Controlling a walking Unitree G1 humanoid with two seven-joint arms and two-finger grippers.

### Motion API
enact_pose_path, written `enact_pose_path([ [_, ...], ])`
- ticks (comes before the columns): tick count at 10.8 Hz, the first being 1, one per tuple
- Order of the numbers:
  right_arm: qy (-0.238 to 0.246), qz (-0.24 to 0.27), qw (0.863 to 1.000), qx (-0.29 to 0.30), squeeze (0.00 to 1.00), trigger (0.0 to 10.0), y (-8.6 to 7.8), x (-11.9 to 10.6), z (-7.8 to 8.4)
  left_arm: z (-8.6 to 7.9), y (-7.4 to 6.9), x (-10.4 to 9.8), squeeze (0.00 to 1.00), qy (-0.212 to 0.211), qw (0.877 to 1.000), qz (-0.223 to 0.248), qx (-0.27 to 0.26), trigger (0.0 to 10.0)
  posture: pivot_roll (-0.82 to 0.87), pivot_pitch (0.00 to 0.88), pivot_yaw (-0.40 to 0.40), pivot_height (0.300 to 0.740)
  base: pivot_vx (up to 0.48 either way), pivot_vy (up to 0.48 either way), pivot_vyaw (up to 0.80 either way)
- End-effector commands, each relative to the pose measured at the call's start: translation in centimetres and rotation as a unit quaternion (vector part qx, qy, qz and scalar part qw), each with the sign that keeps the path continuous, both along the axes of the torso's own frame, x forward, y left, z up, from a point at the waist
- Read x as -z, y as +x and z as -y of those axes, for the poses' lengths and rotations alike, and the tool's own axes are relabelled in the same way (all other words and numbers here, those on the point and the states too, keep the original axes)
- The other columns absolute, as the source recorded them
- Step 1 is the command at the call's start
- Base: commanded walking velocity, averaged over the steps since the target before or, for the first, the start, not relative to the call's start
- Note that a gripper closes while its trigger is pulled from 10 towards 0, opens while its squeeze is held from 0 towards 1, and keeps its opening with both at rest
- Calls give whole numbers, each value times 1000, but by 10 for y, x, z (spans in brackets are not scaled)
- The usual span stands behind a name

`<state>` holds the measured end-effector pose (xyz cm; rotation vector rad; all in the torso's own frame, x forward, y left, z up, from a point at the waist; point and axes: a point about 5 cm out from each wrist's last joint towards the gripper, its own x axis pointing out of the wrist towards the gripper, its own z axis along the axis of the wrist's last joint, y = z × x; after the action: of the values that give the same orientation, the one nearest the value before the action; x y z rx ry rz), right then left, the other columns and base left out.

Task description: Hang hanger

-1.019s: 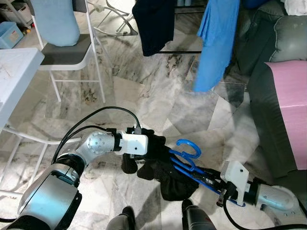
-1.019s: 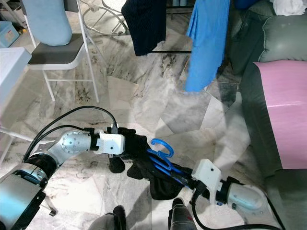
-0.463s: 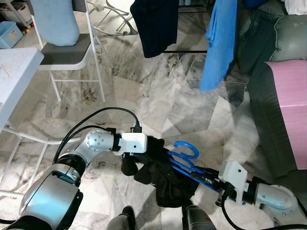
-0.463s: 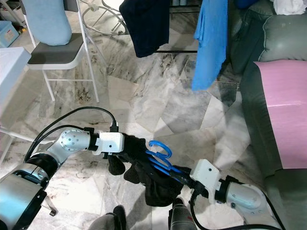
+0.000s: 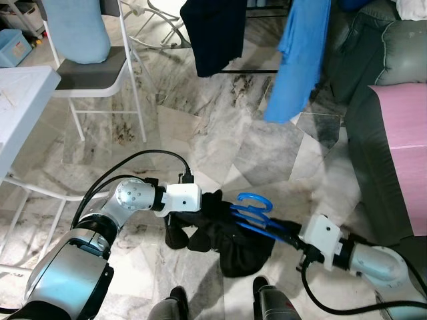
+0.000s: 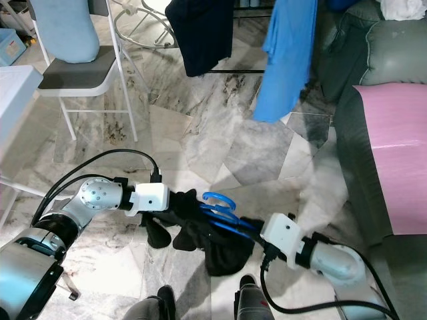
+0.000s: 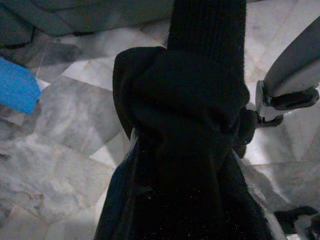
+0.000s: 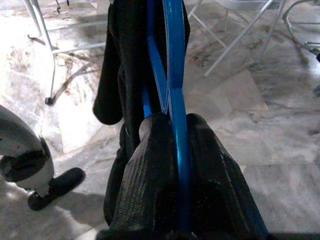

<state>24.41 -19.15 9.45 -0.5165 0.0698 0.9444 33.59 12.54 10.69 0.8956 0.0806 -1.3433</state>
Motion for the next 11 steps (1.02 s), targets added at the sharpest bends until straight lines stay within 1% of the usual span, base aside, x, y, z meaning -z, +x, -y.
enact_pose_path([
  [1,18,32,999,5,0,10000,4,-8,-5,-3,-7,11,0,7,1000,-26,2,0,-257,271,135,740,0,0,0],
  [3,11,47,999,10,0,10000,8,-9,-3,-4,-7,13,0,11,1000,-27,-2,0,-262,274,140,740,0,0,0],
  [4,6,53,998,13,0,10000,10,-10,-1,-3,-5,12,0,7,1000,-10,-12,0,-263,277,138,740,0,0,0],
  [5,2,57,998,13,0,10000,11,-9,-1,-3,-5,12,0,8,1000,-4,-17,0,-264,278,138,740,0,0,0],
  [6,4,45,999,11,0,10000,11,-7,-1,-3,-5,14,0,7,1000,-5,-21,0,-264,278,138,740,0,0,0],
  [7,10,41,999,11,1000,10000,11,-6,-1,-4,-5,14,0,5,1000,-3,-27,0,-262,280,135,740,0,0,0],
  [9,5,35,999,4,1000,10000,11,-5,-3,-9,-4,14,0,-1,999,6,-48,0,-262,280,134,740,0,0,0],
  [10,8,14,1000,9,1000,10000,10,-2,-2,-14,-2,15,0,5,998,8,-64,0,-261,280,131,740,0,0,0],
  [11,-1,20,1000,12,1000,10000,11,-4,0,-17,-1,15,0,7,997,12,-72,0,-259,281,129,740,0,0,0],
])
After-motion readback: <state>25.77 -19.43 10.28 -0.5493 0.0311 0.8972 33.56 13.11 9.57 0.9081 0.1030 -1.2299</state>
